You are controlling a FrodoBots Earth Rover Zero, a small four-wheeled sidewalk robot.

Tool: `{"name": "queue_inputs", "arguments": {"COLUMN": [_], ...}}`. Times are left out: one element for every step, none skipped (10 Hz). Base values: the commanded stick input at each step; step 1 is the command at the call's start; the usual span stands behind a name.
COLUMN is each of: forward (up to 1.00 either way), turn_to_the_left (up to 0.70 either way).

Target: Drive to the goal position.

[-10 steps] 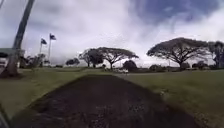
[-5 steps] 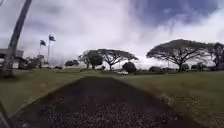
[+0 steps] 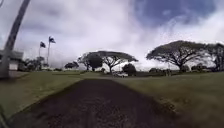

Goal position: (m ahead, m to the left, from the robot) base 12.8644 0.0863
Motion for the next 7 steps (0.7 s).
{"name": "queue_inputs", "arguments": {"forward": [0.50,0.50,0.50,0.50,0.50,0.50,0.50], "turn_to_the_left": [0.00,0.00,0.00,0.00,0.00,0.00,0.00]}}
